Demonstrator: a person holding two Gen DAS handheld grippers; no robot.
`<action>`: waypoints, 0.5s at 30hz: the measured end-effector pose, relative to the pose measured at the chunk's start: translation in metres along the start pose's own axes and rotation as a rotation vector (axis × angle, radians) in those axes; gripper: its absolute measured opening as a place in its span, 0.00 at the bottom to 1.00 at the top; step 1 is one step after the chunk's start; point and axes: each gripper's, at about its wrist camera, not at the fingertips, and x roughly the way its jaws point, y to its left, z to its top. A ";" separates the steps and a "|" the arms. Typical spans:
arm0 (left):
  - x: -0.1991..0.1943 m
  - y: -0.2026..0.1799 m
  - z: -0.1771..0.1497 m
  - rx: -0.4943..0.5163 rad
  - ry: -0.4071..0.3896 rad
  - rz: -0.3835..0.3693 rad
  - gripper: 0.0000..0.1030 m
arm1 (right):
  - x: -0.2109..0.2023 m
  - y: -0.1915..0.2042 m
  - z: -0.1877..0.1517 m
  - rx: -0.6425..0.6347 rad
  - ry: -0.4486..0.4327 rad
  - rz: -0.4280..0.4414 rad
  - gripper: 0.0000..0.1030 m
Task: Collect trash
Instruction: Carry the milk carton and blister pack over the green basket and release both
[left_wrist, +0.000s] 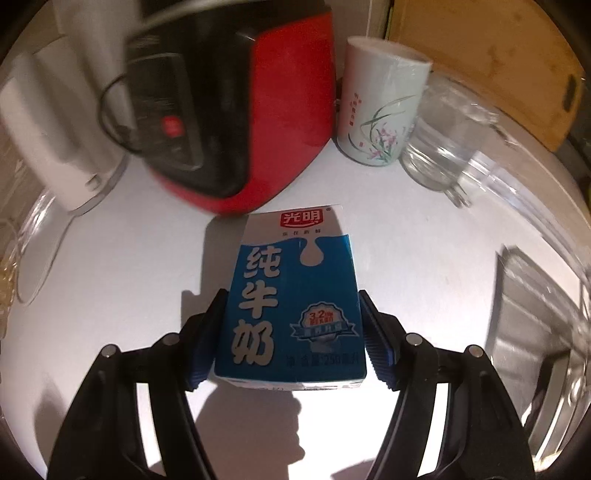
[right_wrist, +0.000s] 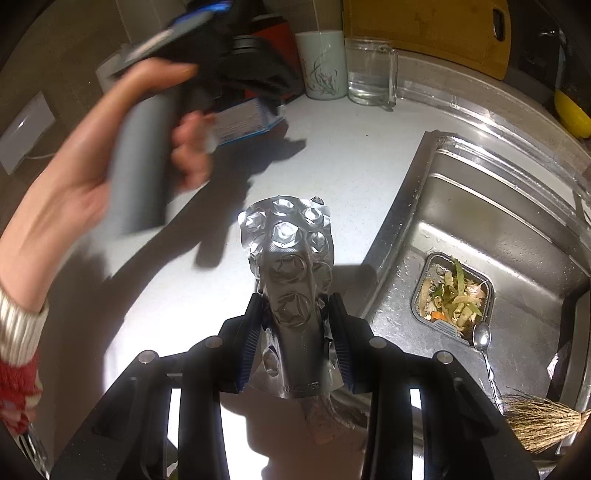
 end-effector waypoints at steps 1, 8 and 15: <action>-0.012 0.006 -0.010 0.005 -0.009 0.000 0.64 | -0.004 0.000 -0.003 0.002 -0.004 0.000 0.36; -0.102 0.053 -0.099 0.002 -0.065 0.010 0.64 | -0.046 0.007 -0.036 -0.001 -0.032 0.015 0.37; -0.161 0.084 -0.198 0.005 -0.078 0.005 0.64 | -0.104 0.025 -0.093 -0.055 -0.034 0.040 0.37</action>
